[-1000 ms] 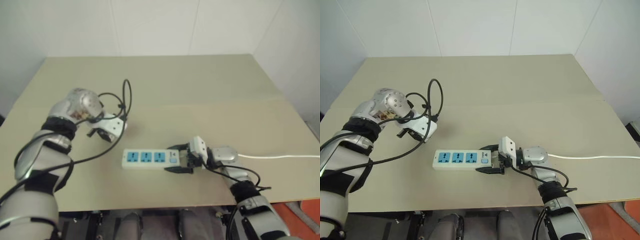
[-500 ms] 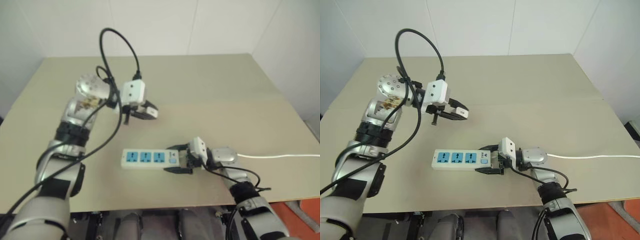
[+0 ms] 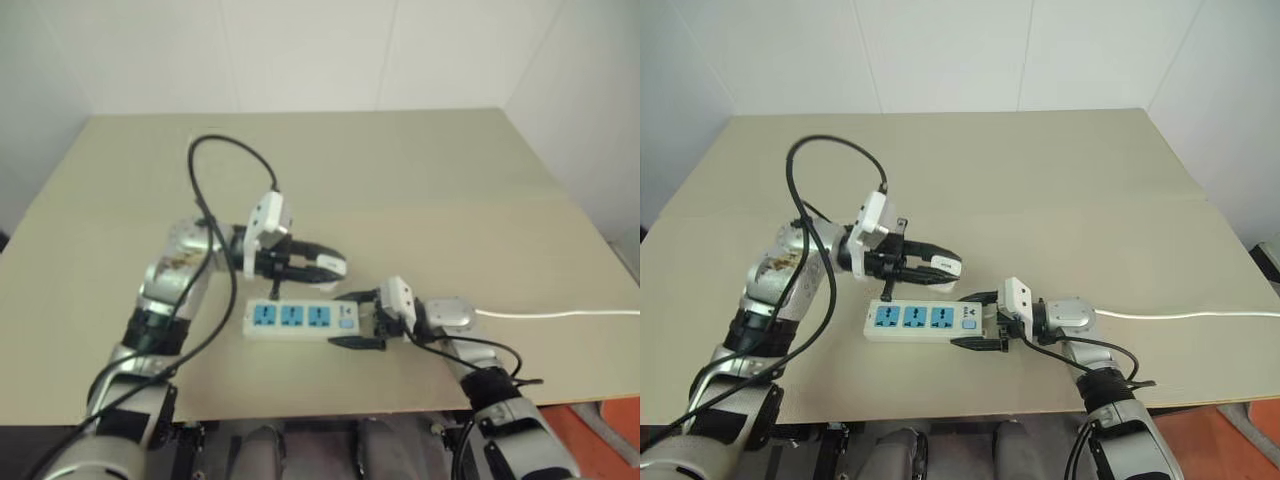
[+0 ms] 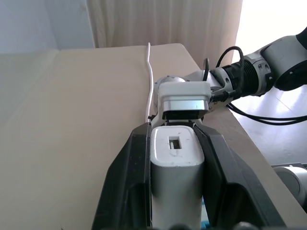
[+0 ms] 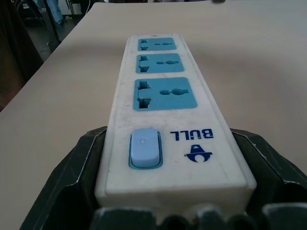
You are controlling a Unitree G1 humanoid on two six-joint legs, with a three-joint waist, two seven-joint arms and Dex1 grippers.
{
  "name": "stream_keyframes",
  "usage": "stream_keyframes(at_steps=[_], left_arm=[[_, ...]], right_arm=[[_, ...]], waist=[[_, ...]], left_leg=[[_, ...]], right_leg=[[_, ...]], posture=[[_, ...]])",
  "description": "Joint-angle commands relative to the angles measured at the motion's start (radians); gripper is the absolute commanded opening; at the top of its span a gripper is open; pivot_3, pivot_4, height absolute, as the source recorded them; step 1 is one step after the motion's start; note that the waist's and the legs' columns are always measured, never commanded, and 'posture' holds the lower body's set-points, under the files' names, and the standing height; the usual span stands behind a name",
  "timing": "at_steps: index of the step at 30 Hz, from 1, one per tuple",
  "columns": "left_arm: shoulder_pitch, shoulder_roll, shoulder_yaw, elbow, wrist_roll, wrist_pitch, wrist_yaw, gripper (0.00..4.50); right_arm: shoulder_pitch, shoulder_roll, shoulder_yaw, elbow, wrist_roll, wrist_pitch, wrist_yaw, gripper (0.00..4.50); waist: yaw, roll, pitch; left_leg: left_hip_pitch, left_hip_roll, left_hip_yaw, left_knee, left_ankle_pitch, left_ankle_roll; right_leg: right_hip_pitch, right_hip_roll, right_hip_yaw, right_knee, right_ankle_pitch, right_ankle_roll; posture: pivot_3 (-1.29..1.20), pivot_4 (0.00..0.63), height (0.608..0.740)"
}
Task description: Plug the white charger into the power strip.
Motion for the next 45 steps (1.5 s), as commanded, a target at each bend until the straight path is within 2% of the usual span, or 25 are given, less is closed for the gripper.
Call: stream_keyframes(at_steps=[1, 15, 19, 24, 37, 45], left_arm=[[0.019, 0.008, 0.005, -0.065, -0.031, 0.017, 0.025, 1.02], [0.197, -0.074, 0.022, -0.105, -0.11, -0.003, 0.118, 1.02], [0.216, -0.077, 0.004, -0.073, -0.075, -0.079, 0.109, 1.02], [0.233, -0.093, 0.007, -0.04, -0.097, -0.129, 0.085, 1.02], [0.234, -0.07, -0.009, 0.11, -0.051, -0.261, -0.02, 1.02], [0.238, -0.092, -0.021, 0.147, -0.043, -0.315, -0.018, 1.02]], right_arm=[[0.018, 0.008, 0.019, -0.001, 0.0, 0.004, 0.009, 3.4], [0.016, 0.007, 0.018, 0.002, -0.001, 0.006, 0.008, 3.4], [0.017, 0.006, 0.018, -0.001, 0.0, 0.01, 0.008, 3.4], [0.017, 0.004, 0.017, -0.001, -0.001, 0.014, 0.006, 3.4], [0.017, 0.0, 0.016, -0.005, -0.002, 0.021, 0.001, 3.4], [0.021, -0.002, 0.015, -0.014, -0.003, 0.028, -0.004, 3.4]], waist=[[0.0, 0.0, 0.0], [0.0, 0.0, -0.001], [0.0, 0.0, -0.001], [0.0, 0.0, -0.001], [0.001, -0.001, -0.001], [0.002, -0.001, -0.002]], left_leg=[[0.0, 0.0, 0.0, 0.0, 0.0, 0.0], [0.002, 0.0, 0.0, 0.0, 0.0, 0.0], [0.002, 0.0, 0.0, 0.0, 0.0, 0.0], [0.002, 0.0, 0.001, 0.0, 0.0, 0.0], [0.002, 0.0, 0.0, 0.0, 0.0, 0.0], [0.008, 0.0, 0.0, -0.001, 0.0, 0.0]], right_leg=[[0.0, 0.0, 0.0, 0.0, 0.0, 0.0], [0.001, 0.0, 0.0, 0.0, 0.0, 0.0], [0.001, 0.0, 0.0, 0.0, 0.0, 0.0], [0.001, 0.0, 0.001, 0.0, 0.0, 0.0], [0.002, 0.0, 0.0, -0.001, 0.0, 0.0], [0.009, 0.0, 0.0, -0.003, 0.0, 0.0]], posture=[[0.0, 0.15, 0.74], [0.0, 0.15, 0.74], [0.0, 0.15, 0.74], [0.0, 0.15, 0.74], [0.0, 0.15, 0.74], [0.0, 0.15, 0.74]])
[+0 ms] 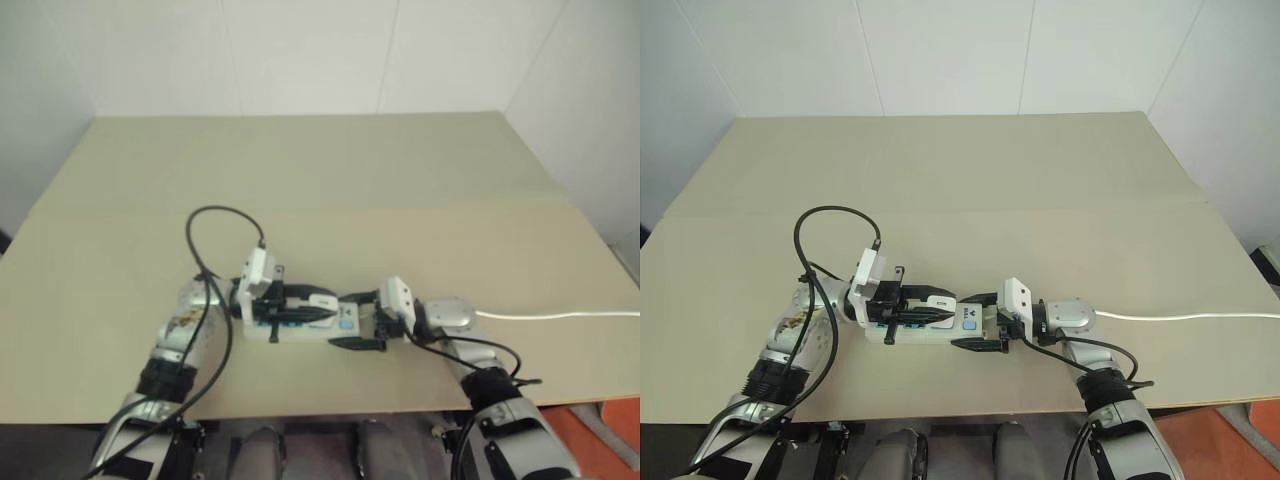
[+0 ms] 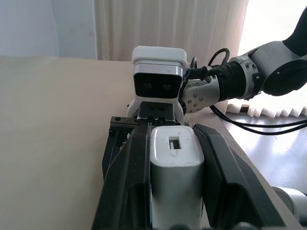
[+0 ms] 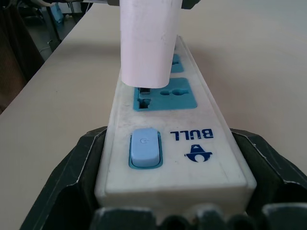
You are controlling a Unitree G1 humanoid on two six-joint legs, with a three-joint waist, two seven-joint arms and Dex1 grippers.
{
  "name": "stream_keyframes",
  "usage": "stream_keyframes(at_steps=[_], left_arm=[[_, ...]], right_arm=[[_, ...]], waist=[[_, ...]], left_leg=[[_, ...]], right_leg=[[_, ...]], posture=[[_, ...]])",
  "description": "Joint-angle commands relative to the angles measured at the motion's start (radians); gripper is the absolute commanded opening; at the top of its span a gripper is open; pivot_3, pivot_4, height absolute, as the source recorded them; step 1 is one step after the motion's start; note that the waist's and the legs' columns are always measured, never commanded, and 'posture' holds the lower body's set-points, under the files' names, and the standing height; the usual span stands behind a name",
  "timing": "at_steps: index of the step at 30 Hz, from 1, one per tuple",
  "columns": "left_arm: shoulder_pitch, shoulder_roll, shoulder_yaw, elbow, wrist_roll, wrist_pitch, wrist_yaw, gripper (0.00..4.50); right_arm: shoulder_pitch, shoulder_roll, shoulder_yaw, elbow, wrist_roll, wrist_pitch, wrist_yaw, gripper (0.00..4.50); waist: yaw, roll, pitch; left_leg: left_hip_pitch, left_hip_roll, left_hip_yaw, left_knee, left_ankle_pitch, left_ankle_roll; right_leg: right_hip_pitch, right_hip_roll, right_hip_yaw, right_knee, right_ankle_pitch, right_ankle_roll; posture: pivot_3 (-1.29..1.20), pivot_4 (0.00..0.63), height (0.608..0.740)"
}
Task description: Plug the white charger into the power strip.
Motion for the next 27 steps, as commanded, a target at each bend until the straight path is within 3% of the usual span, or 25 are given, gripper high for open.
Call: stream_keyframes(at_steps=[1, 11, 27], left_arm=[[0.005, -0.01, -0.012, 0.007, 0.018, -0.019, 0.005, 1.02], [0.001, -0.023, -0.015, -0.009, 0.003, 0.003, 0.008, 1.02], [0.013, 0.052, -0.018, 0.077, 0.058, -0.05, -0.041, 1.02]], right_arm=[[0.02, 0.0, 0.013, -0.017, -0.001, 0.008, 0.001, 3.4], [0.02, 0.001, 0.015, -0.019, -0.001, 0.012, -0.005, 3.4], [0.02, -0.002, 0.016, -0.016, 0.001, 0.013, -0.005, 3.4]], waist=[[0.001, 0.0, 0.0], [0.001, 0.0, 0.0], [-0.003, 0.0, 0.0]], left_leg=[[0.001, 0.0, 0.0, 0.0, 0.0, 0.0], [0.004, 0.0, 0.0, -0.001, 0.0, 0.0], [0.005, 0.0, 0.0, -0.002, 0.0, 0.0]], right_leg=[[0.001, 0.0, 0.0, -0.001, 0.0, 0.0], [0.005, 0.0, 0.0, -0.003, 0.0, 0.0], [0.005, 0.0, 0.0, -0.003, 0.0, 0.0]], posture=[[0.0, 0.15, 0.74], [0.0, 0.15, 0.74], [0.0, 0.15, 0.74]])
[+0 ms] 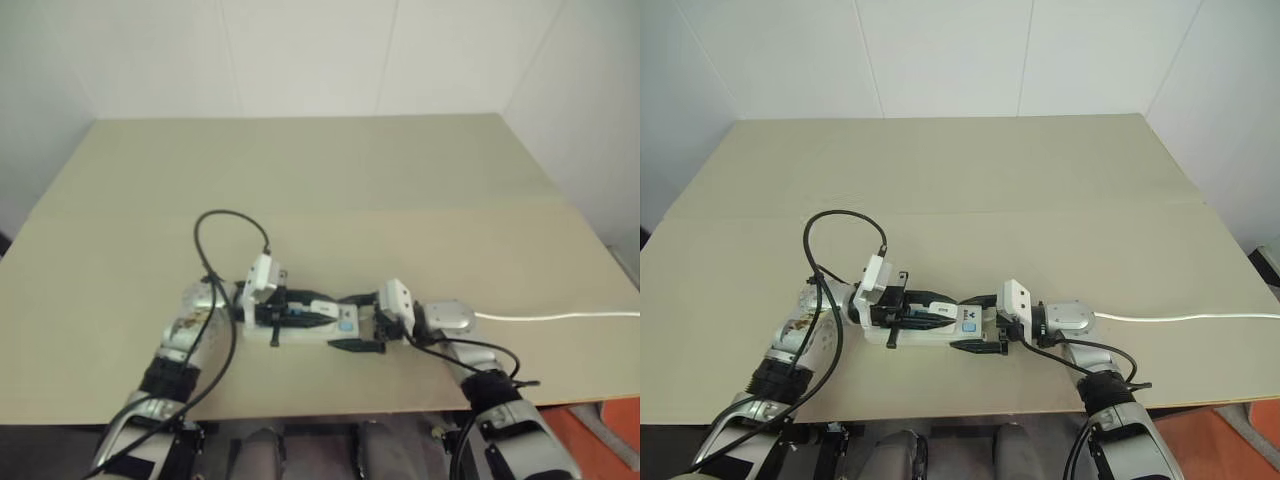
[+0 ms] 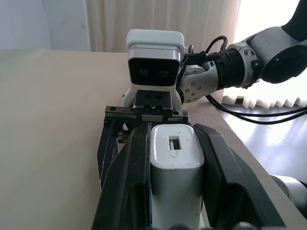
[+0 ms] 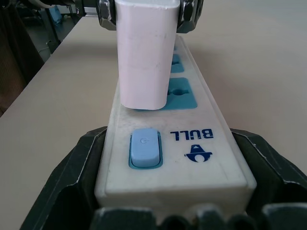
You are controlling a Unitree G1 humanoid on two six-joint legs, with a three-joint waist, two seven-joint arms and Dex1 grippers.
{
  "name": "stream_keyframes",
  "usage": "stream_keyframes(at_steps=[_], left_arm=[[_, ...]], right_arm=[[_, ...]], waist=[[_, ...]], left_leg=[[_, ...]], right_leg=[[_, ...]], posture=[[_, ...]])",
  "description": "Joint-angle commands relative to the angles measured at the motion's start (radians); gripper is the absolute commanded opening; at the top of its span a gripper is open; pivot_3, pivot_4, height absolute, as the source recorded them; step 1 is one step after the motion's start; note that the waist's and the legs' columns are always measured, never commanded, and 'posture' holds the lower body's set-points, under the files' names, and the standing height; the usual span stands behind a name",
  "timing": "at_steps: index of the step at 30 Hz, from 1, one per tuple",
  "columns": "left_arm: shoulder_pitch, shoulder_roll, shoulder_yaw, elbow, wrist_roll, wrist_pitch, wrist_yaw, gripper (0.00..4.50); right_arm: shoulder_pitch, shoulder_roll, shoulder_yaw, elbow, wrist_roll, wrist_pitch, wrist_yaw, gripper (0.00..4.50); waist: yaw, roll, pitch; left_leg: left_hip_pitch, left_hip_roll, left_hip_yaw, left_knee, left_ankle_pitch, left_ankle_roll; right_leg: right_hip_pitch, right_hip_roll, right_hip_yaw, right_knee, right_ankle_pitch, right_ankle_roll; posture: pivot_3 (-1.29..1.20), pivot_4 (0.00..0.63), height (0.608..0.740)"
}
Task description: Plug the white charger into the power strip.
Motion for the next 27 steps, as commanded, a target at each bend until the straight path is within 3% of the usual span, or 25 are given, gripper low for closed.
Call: stream_keyframes(at_steps=[1, 19, 27], left_arm=[[0.023, 0.05, 0.012, 0.03, 0.028, -0.001, -0.012, 1.02], [0.049, 0.174, -0.069, 0.084, 0.13, -0.116, -0.032, 1.02], [0.035, 0.192, -0.137, 0.054, 0.183, -0.062, 0.021, 1.02]], right_arm=[[0.011, -0.003, 0.008, -0.006, 0.002, 0.011, 0.006, 3.4], [0.004, -0.015, 0.014, 0.004, 0.009, 0.009, 0.002, 3.4], [0.004, -0.015, 0.014, 0.004, 0.01, 0.009, -0.004, 3.4]], waist=[[0.0, 0.0, 0.0], [-0.011, 0.0, -0.002], [-0.006, 0.001, -0.009]], left_leg=[[0.0, 0.0, 0.0, 0.0, 0.0, 0.0], [0.005, 0.001, 0.001, -0.006, 0.0, 0.0], [0.006, 0.001, 0.001, -0.007, 0.0, 0.0]], right_leg=[[0.0, 0.0, 0.0, 0.0, 0.0, 0.0], [0.001, 0.001, 0.001, -0.001, 0.0, 0.0], [0.003, 0.001, 0.001, -0.002, 0.0, 0.0]], posture=[[0.0, 0.15, 0.74], [0.0, 0.15, 0.74], [0.0, 0.15, 0.74]])
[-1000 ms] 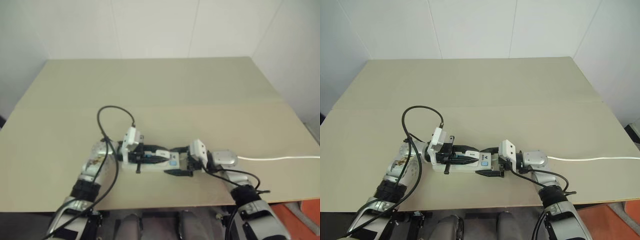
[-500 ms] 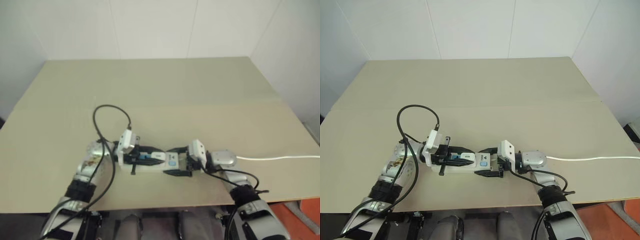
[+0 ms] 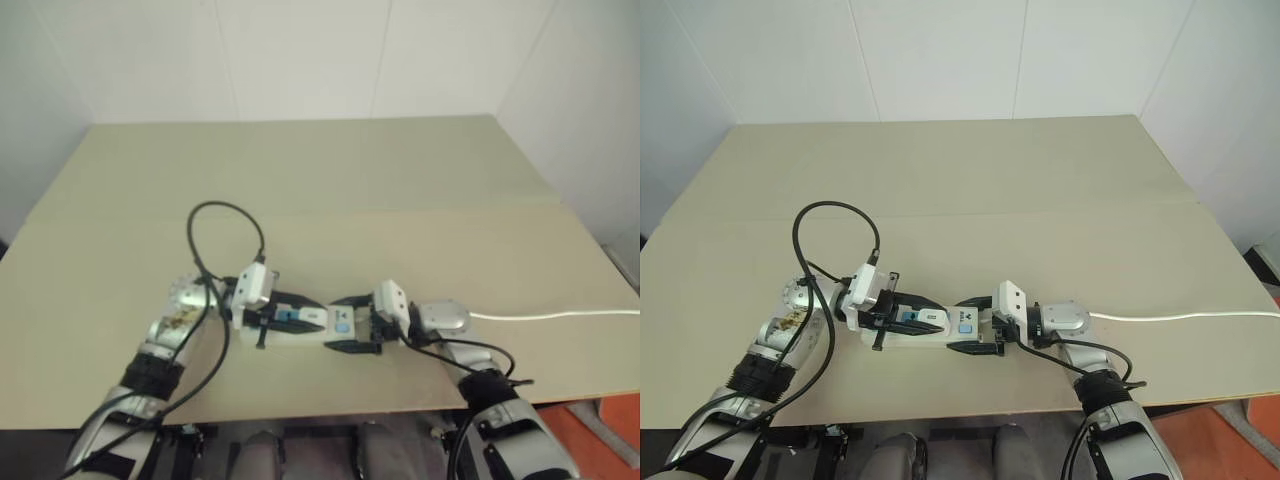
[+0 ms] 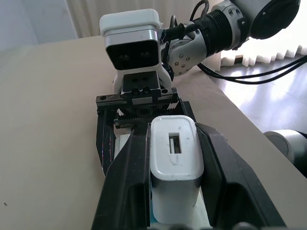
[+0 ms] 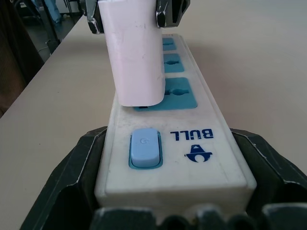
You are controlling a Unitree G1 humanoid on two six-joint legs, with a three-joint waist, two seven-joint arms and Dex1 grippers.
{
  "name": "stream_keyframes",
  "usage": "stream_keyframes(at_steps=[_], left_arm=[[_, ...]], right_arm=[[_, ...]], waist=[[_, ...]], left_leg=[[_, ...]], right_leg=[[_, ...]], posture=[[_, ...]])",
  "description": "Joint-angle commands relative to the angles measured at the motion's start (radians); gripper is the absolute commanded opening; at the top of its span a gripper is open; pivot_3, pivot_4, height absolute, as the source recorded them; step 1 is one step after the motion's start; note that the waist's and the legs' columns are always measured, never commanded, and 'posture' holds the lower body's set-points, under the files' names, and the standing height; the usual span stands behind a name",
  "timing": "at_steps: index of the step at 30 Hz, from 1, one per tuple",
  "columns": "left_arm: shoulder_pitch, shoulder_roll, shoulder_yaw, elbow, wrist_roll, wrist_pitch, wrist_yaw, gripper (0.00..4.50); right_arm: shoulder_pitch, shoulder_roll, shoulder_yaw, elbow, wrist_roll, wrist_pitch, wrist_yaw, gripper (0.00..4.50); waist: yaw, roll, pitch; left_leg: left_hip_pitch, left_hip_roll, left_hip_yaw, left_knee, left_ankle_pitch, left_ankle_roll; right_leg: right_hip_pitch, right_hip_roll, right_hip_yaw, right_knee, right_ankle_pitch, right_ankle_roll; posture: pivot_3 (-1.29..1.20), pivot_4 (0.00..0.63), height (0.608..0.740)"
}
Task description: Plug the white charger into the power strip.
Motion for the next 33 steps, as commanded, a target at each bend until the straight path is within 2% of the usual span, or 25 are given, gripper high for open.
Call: stream_keyframes(at_steps=[1, 11, 20, 22, 30, 31, 33], left_arm=[[0.05, 0.078, -0.059, 0.045, 0.153, 0.088, 0.045, 1.02], [0.089, 0.133, -0.089, -0.071, 0.125, 0.262, 0.138, 1.02], [0.102, 0.13, -0.084, -0.082, 0.112, 0.252, 0.155, 1.02], [0.102, 0.125, -0.079, -0.075, 0.108, 0.232, 0.149, 1.77], [0.104, 0.08, -0.032, -0.031, 0.093, 0.174, 0.138, 4.22], [0.104, 0.073, -0.025, -0.027, 0.089, 0.171, 0.139, 4.46], [0.1, 0.067, -0.006, -0.033, 0.075, 0.178, 0.133, 4.46]], right_arm=[[0.011, -0.017, -0.013, -0.009, 0.009, 0.007, 0.011, 3.4], [0.017, -0.015, -0.011, -0.014, 0.011, 0.009, 0.005, 3.4], [0.015, -0.018, -0.013, -0.008, 0.01, 0.007, 0.006, 3.4], [0.016, -0.019, -0.014, -0.01, 0.01, 0.007, 0.005, 3.4], [0.017, -0.018, -0.013, -0.009, 0.014, 0.005, 0.002, 3.4], [0.016, -0.018, -0.013, -0.008, 0.014, 0.004, 0.002, 3.4], [0.014, -0.017, -0.013, -0.006, 0.017, 0.009, 0.007, 3.4]], waist=[[0.001, 0.0, -0.001], [0.003, 0.001, -0.004], [0.004, 0.001, -0.004], [0.002, 0.002, -0.005], [0.012, 0.003, -0.005], [0.012, 0.004, -0.005], [0.012, 0.004, -0.005]], left_leg=[[0.0, 0.0, 0.0, 0.0, 0.0, 0.0], [0.001, 0.0, 0.0, -0.001, 0.0, 0.0], [0.001, 0.0, 0.0, -0.001, 0.0, 0.0], [0.001, 0.0, 0.0, -0.002, 0.0, 0.0], [0.001, -0.001, 0.0, -0.004, 0.0, 0.0], [0.001, -0.001, 0.0, -0.004, 0.0, 0.0], [0.001, -0.001, 0.0, -0.004, 0.0, 0.0]], right_leg=[[0.0, 0.0, 0.0, 0.0, 0.0, 0.0], [0.0, 0.0, 0.0, 0.0, 0.0, 0.0], [0.0, 0.0, 0.0, 0.0, 0.0, 0.0], [0.0, 0.0, 0.0, -0.001, 0.0, 0.0], [0.001, -0.001, 0.0, -0.001, 0.0, 0.0], [0.001, -0.001, 0.0, -0.001, 0.0, 0.0], [0.001, -0.001, 0.0, -0.002, 0.0, 0.0]], posture=[[0.0, 0.15, 0.74], [0.0, 0.15, 0.74], [0.0, 0.15, 0.74], [0.0, 0.15, 0.74], [0.0, 0.15, 0.74], [0.0, 0.15, 0.74], [0.0, 0.15, 0.74]])
